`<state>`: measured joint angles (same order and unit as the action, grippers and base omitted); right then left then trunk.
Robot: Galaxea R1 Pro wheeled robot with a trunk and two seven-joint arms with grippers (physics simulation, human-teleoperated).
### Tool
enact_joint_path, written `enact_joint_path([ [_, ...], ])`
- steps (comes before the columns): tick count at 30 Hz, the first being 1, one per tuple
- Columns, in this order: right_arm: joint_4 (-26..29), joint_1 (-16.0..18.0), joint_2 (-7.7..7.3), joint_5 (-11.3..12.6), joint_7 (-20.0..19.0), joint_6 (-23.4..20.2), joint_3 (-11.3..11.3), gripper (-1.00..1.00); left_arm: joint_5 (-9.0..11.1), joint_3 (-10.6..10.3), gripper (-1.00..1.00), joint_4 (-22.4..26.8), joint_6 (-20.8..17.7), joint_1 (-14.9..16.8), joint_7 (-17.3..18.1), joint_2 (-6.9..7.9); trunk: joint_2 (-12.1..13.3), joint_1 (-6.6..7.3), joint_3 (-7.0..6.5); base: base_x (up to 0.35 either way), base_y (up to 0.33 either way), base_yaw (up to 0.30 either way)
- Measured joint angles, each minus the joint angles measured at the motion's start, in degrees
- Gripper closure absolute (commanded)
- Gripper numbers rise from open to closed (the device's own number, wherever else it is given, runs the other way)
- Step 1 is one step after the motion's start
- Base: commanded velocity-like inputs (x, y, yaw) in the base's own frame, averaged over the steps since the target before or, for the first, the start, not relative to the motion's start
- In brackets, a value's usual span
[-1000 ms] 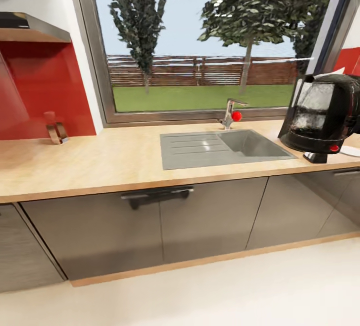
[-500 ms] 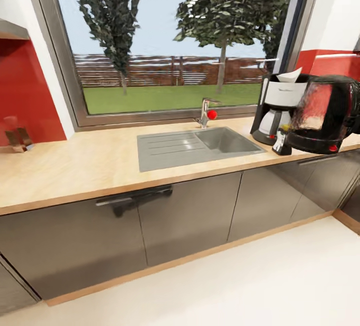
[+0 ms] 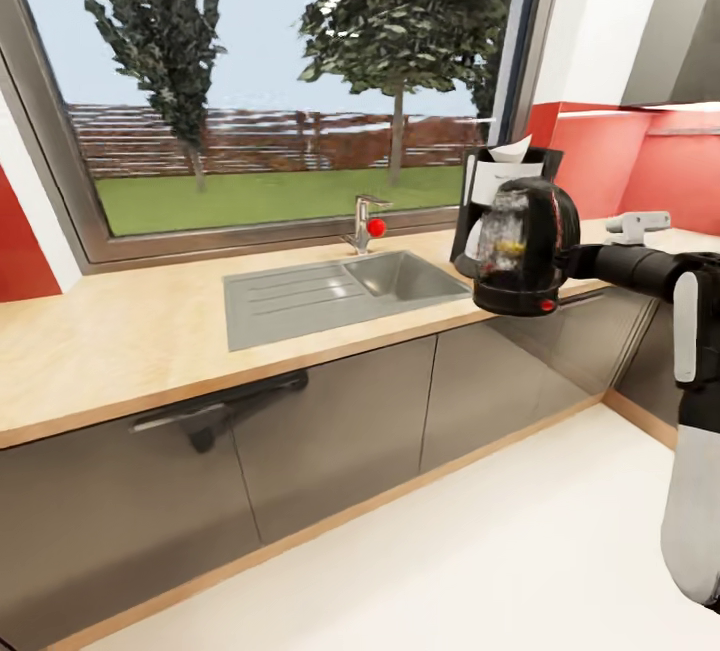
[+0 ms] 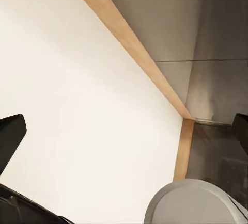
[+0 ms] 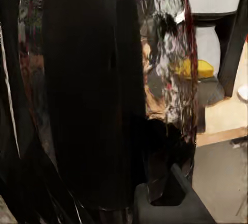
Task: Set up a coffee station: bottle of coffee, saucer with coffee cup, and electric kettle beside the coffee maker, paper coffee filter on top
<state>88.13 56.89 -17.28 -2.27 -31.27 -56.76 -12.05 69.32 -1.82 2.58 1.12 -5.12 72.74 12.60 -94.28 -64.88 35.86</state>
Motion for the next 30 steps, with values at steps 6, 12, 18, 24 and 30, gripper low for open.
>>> enact_joint_path([
  [6, 0.0, 0.9, 3.75, -0.2, 1.0, 0.0, 0.9, 1.0, 0.0, 0.0, -1.0, 0.0, 0.0, 0.0, 0.0, -0.03, 0.0, 0.0, 0.0, 0.0, 0.0, -0.286],
  [12, 0.0, 0.9, 4.38, -0.7, 1.1, 0.1, 0.9, 1.0, 0.0, 0.0, -1.0, 0.0, 0.0, 0.0, 0.0, -0.04, 0.0, 0.0, 0.0, 0.0, 0.0, -0.286],
  [18, 0.0, 1.8, 4.58, -0.4, 1.0, 0.1, 0.9, 1.0, 0.0, 0.0, -1.0, 0.0, 0.0, 0.0, 0.0, -0.02, 0.0, 0.0, 0.0, 0.0, 0.0, -0.286],
  [24, 0.0, 2.1, 4.6, -0.4, 1.0, 0.1, 0.9, 1.0, 0.0, 0.0, -1.0, 0.0, 0.0, 0.0, 0.0, -0.04, 0.0, 0.0, 0.0, 0.0, 0.0, -0.286],
  [30, 0.0, 2.2, 4.6, -0.4, 1.0, 0.1, 0.8, 1.0, 0.0, -0.1, -1.0, 0.0, 0.0, 0.0, 0.0, -0.04, 0.0, 0.0, 0.0, 0.0, -0.001, -0.286],
])
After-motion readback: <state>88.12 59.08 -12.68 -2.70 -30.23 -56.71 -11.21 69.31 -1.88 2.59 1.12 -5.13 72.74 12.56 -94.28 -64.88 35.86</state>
